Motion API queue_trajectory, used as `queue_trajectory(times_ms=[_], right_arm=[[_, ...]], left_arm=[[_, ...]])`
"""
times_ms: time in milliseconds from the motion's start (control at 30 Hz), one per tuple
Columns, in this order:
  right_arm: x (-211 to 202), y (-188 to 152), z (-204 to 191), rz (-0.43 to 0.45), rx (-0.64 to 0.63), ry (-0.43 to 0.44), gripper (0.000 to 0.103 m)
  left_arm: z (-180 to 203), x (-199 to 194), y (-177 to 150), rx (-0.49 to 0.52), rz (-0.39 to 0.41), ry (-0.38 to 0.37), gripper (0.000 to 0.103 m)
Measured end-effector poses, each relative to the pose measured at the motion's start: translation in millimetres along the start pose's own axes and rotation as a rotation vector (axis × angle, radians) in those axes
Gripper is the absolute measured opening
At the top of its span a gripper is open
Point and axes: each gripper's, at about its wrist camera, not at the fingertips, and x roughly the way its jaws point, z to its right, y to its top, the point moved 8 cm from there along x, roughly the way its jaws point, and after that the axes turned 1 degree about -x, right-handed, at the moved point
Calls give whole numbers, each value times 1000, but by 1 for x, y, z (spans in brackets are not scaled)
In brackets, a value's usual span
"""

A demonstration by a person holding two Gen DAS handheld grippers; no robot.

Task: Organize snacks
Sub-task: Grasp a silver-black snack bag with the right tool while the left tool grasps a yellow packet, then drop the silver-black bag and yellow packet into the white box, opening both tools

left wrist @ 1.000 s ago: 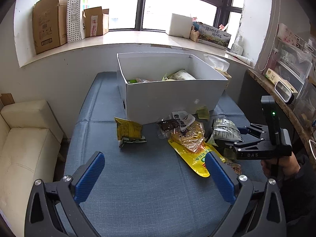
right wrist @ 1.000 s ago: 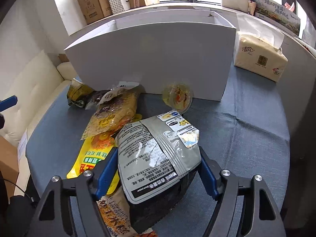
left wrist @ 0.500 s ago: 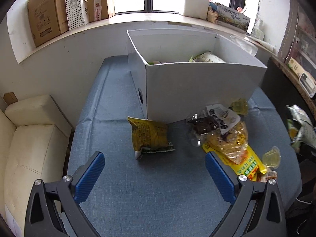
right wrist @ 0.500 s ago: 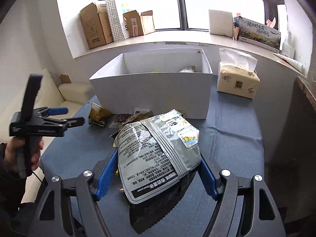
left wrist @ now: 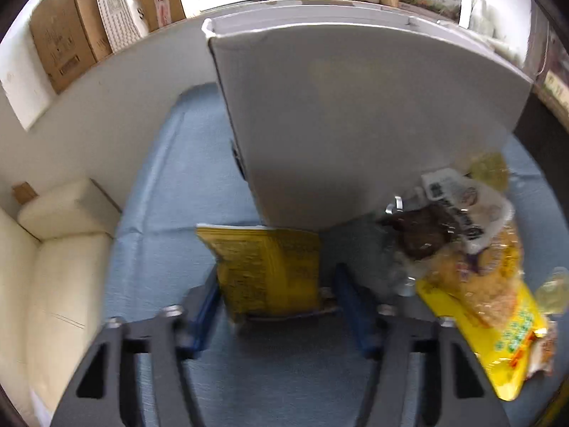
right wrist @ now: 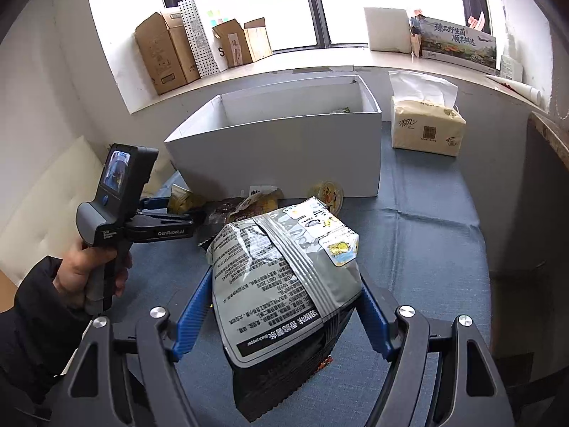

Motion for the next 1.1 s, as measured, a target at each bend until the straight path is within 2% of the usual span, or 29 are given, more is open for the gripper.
queue_trajectory(times_ms=[67,167,267,400,533,667,867,1000,1100], right_arm=[[1,-1,0,-3,0,1,79],[2,-4,0,-4,10,10,79],[2,-5,1,-5,58,58,79],[-1,-2,2,23,64,48,79],[-5,10,0,46,62,55,79],[-14,36,-7,94,76,114,79],[-17,94,-17,165,6,102,79],[-4,131,-15,184,3,112,79],[12,151,-7,186,28,118,79]], left_arm=[[0,-7,-2,11,12,15,57],[2,-26,-4,-7,32,-24,56],[2,-52,-4,-26,61,-65,56],[2,-101,1,-57,118,-118,56],[0,-149,16,-52,179,-110,56],[6,-184,38,-26,226,-109,56],[13,-187,87,-21,263,-118,56],[18,-177,120,20,310,-94,56],[21,-158,140,17,292,-91,56]])
